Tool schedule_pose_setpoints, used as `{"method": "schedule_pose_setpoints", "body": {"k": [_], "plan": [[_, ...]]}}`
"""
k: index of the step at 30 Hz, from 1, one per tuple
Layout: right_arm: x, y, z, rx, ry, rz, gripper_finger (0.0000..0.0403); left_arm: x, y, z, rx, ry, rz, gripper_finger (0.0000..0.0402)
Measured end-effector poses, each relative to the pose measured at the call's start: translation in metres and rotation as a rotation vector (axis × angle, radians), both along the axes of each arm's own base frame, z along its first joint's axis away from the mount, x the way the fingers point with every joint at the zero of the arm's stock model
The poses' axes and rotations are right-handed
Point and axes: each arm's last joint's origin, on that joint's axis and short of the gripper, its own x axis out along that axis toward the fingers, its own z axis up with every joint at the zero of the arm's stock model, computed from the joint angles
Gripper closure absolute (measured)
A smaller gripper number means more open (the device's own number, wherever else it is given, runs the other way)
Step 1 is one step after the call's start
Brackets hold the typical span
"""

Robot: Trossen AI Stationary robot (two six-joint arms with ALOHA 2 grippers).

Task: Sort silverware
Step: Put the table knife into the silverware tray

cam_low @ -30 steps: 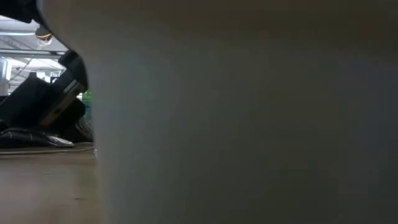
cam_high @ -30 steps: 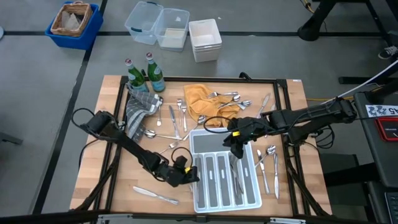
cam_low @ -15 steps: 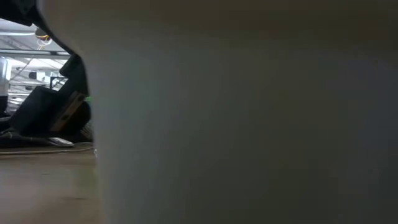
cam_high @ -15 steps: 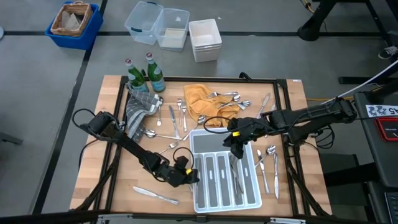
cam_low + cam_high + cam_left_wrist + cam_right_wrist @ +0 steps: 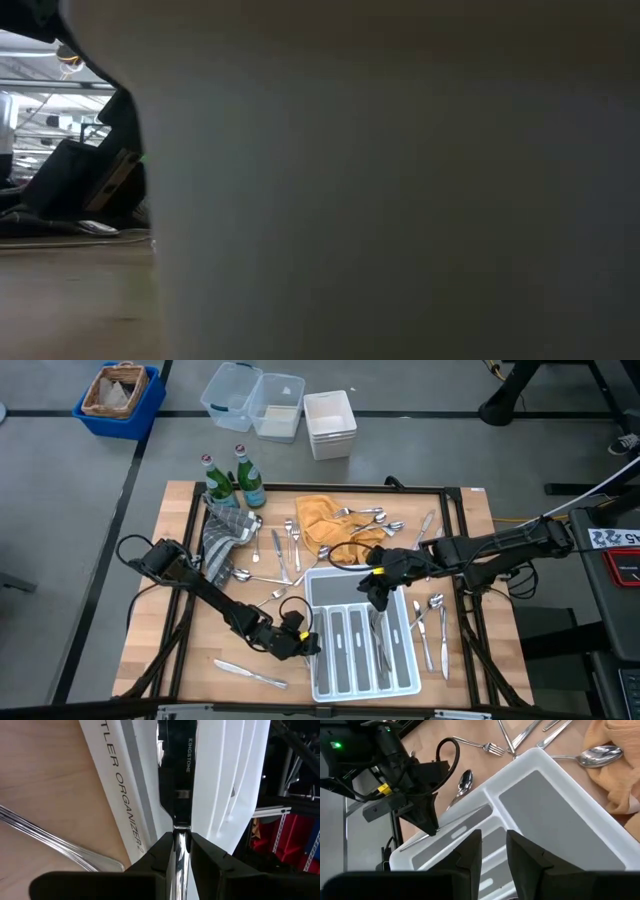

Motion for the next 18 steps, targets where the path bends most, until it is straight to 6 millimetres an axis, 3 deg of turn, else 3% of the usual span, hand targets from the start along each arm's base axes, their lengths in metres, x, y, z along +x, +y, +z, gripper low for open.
{"method": "schedule_pose_setpoints", "body": {"k": [9, 18], "plan": [[0.0, 0.0, 0.0, 0.0, 0.0, 0.0, 0.0311, 0.001, 0.0017, 0.0, 0.013, -0.001, -0.006, 0.0351], [0.0, 0.0, 0.0, -0.003, 0.0, 0.003, 0.0311, 0.0015, 0.0015, 0.001, -0.031, -0.004, 0.023, 0.0276]]}}
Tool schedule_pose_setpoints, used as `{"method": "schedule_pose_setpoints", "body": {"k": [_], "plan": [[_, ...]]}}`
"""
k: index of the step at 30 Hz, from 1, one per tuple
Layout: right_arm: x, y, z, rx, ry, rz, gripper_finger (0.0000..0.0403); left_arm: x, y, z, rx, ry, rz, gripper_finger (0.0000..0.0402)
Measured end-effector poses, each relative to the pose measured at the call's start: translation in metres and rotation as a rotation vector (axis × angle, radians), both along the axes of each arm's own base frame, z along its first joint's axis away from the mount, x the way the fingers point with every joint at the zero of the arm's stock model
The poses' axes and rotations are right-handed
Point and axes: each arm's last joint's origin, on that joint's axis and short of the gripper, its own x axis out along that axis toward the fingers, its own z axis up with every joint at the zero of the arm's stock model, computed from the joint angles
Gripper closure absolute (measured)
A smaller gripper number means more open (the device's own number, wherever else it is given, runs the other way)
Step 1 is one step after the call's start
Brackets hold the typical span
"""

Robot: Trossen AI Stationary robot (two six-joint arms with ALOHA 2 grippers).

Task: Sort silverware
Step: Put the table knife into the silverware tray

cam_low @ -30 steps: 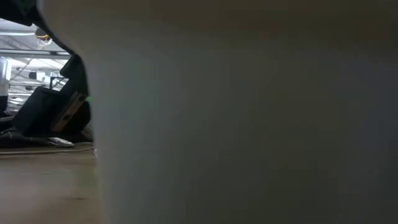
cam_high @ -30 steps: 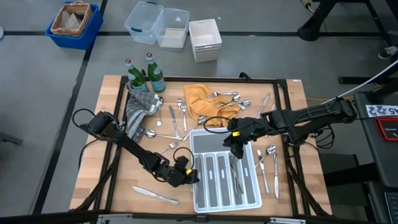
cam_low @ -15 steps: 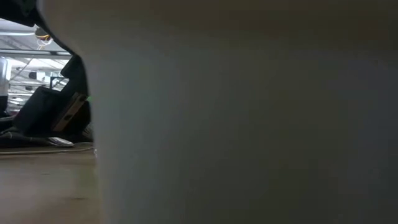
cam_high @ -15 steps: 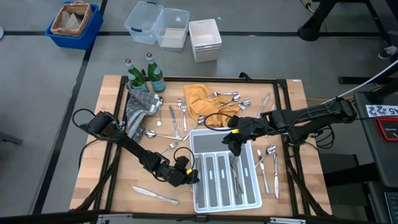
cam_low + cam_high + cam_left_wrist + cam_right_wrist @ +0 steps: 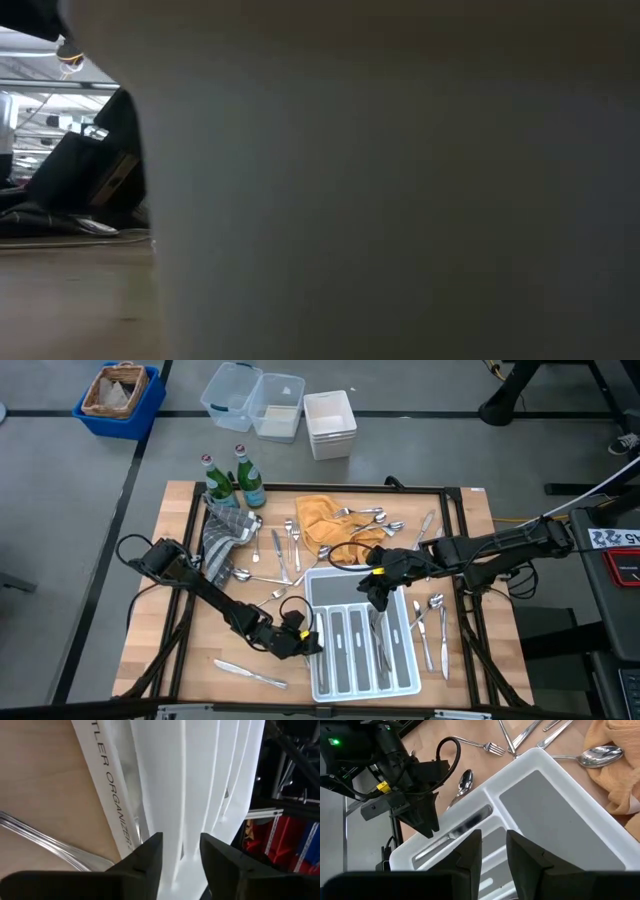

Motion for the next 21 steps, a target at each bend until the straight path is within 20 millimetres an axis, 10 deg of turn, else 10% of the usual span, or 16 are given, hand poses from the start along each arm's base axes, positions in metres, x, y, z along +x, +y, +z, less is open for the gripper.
{"method": "schedule_pose_setpoints", "body": {"k": [21], "plan": [[-0.02, -0.071, -0.019, -0.047, 0.307, -0.472, 0.0311, -0.01, 0.035, 0.067, 0.195, -0.094, -0.083, 0.0286]]}}
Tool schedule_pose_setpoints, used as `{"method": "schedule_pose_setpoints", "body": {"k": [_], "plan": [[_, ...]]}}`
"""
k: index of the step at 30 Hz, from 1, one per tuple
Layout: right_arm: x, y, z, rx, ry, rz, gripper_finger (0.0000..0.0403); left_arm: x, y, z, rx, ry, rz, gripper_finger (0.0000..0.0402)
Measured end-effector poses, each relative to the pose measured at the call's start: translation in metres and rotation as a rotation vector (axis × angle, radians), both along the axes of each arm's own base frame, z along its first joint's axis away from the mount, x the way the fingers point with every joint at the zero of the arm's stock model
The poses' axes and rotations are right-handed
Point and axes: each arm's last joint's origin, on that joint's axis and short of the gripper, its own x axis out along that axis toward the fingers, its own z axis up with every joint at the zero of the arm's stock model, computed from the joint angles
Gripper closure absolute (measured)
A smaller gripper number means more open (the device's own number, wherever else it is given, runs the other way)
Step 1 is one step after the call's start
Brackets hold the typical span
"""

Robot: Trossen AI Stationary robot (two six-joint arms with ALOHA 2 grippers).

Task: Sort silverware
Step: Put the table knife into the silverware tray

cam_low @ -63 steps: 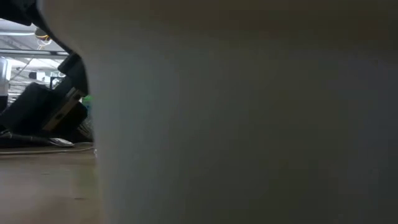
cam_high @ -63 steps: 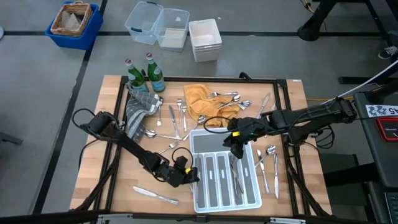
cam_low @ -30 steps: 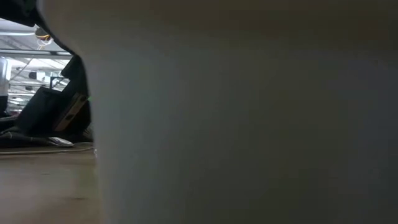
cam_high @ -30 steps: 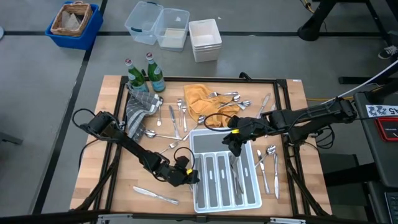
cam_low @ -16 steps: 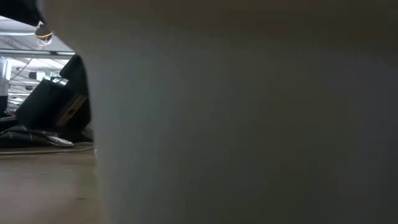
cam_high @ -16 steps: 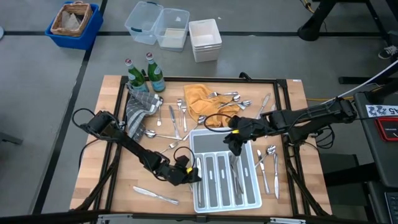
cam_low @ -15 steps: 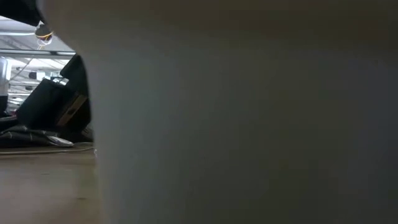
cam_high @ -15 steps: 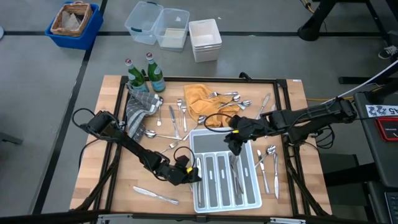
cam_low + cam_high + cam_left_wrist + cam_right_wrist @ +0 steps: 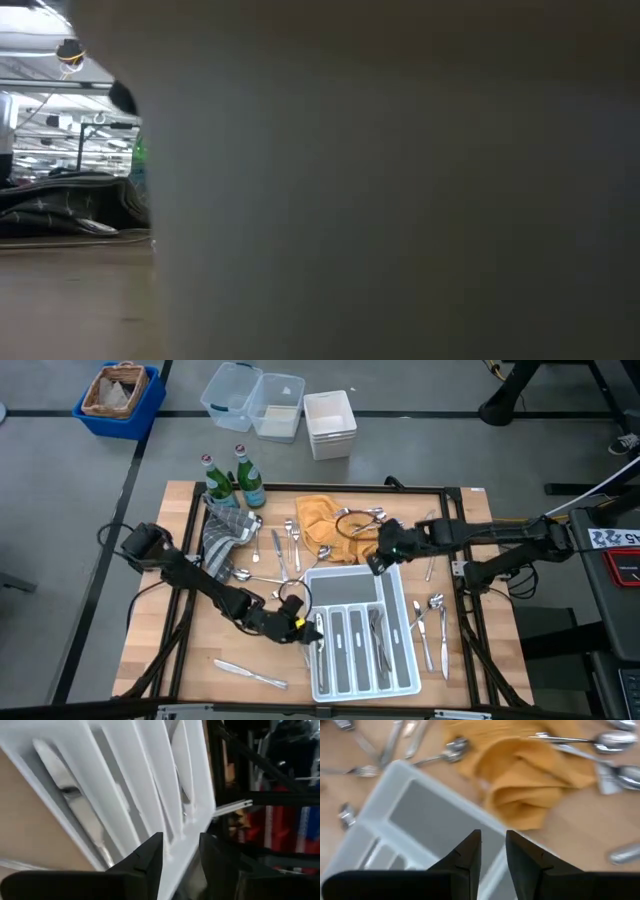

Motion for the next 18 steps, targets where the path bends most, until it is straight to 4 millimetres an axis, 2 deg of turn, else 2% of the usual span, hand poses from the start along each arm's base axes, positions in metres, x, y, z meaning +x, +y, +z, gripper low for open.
{"method": "schedule_pose_setpoints", "body": {"k": [10, 18], "plan": [[-0.028, -0.059, -0.007, 0.086, 0.16, -0.314, 0.0311, -0.027, 0.068, 0.043, 0.205, 0.142, -0.092, 0.0286], [-0.054, -0.102, -0.014, 0.146, 0.194, -0.59, 0.0311, -0.042, 0.12, 0.047, 0.377, 0.285, -0.225, 0.0286]]}}
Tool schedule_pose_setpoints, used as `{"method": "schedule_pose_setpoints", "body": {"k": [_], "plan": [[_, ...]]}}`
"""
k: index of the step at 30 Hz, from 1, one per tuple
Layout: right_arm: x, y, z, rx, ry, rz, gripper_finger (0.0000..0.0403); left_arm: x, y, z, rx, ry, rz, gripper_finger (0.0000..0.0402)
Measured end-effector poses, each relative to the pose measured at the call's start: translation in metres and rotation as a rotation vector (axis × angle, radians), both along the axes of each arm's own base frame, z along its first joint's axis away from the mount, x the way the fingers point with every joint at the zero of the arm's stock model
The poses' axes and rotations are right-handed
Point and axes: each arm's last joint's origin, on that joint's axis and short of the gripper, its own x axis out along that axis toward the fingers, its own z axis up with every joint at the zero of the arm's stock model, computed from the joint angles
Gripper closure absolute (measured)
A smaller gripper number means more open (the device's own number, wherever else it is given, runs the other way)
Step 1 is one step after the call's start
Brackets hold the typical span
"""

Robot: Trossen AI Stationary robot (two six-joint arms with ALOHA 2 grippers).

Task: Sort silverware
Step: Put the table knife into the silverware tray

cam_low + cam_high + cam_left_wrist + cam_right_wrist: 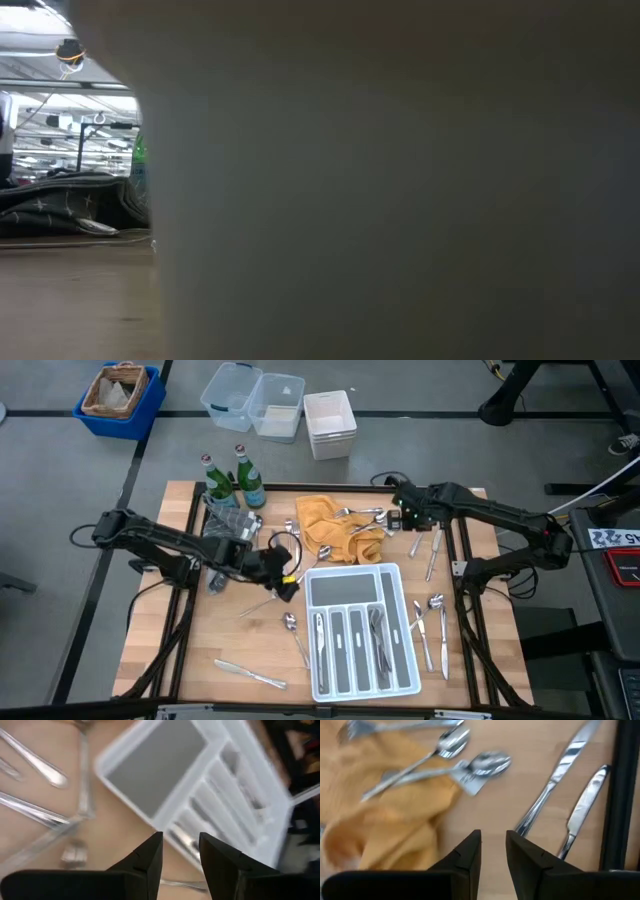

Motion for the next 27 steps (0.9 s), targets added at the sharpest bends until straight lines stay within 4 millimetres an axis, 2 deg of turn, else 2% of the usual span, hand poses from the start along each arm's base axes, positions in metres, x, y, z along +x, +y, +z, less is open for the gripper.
{"method": "schedule_pose_setpoints", "body": {"k": [5, 12, 17, 27], "plan": [[-0.015, -0.021, -0.022, 0.006, 0.003, -0.14, 0.0311, -0.001, 0.022, -0.003, 0.085, 0.039, -0.028, 0.0286], [-0.034, -0.025, -0.053, 0.066, 0.053, -0.255, 0.0311, -0.001, 0.047, -0.002, 0.154, 0.042, -0.016, 0.0286], [-0.042, -0.036, -0.07, 0.057, -0.007, -0.349, 0.0311, -0.002, 0.064, -0.002, 0.175, 0.047, 0.016, 0.0286], [-0.063, -0.046, -0.095, 0.077, -0.033, -0.521, 0.0311, -0.004, 0.079, -0.002, 0.17, 0.051, 0.059, 0.0286]]}}
